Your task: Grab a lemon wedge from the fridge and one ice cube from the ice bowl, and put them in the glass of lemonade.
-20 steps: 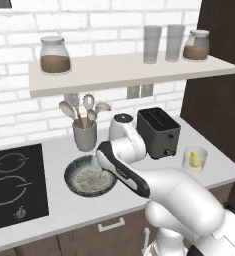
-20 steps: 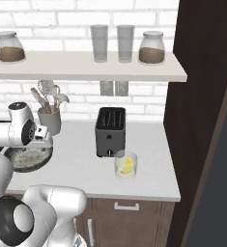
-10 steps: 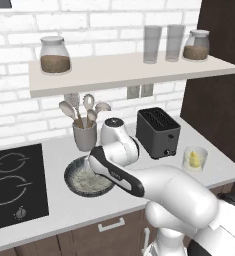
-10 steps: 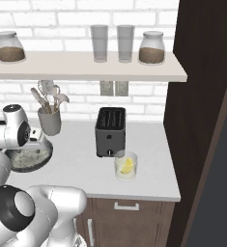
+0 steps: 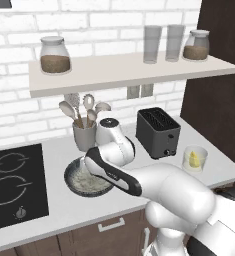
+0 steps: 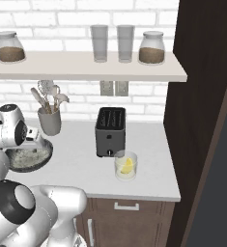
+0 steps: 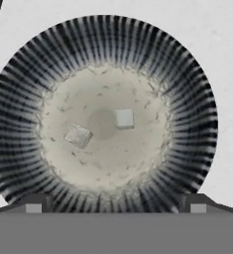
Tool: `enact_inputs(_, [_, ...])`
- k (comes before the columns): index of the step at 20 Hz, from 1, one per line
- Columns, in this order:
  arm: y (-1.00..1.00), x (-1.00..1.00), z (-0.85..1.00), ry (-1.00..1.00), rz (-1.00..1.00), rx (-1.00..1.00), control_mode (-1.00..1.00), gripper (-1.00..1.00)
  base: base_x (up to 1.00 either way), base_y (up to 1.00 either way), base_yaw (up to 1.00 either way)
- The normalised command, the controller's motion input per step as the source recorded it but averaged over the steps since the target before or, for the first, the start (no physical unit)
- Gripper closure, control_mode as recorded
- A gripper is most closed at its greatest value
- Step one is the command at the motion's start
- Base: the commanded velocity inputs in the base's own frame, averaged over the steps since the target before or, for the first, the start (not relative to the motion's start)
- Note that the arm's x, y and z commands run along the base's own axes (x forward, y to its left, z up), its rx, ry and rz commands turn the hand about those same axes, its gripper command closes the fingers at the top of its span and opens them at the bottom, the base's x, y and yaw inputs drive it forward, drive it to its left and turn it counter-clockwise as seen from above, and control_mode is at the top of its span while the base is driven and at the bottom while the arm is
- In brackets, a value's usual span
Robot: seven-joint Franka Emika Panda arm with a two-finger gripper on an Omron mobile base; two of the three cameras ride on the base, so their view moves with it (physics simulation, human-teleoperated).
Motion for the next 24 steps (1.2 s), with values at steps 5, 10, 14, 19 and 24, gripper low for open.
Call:
enact_inputs(5, [0.02, 0.43, 0.0, 0.0, 0.0, 0.0, -1.0, -1.0, 0.0, 0.0, 0.0])
enact_inputs(10, [0.04, 0.41, -0.29, 0.04, 0.0, 0.0, -1.0, -1.0, 0.0, 0.0, 0.0])
enact_inputs(14, [0.04, 0.13, -0.55, 0.03, 0.0, 0.01, -1.0, -1.0, 0.0, 0.0, 0.0])
enact_inputs(19, [0.17, 0.15, -0.33, 0.01, 0.0, 0.0, -1.0, -1.0, 0.0, 0.0, 0.0])
enact_inputs(24, [0.1, 0.09, -0.25, 0.01, 0.0, 0.0, -1.0, -1.0, 0.0, 0.0, 0.0])
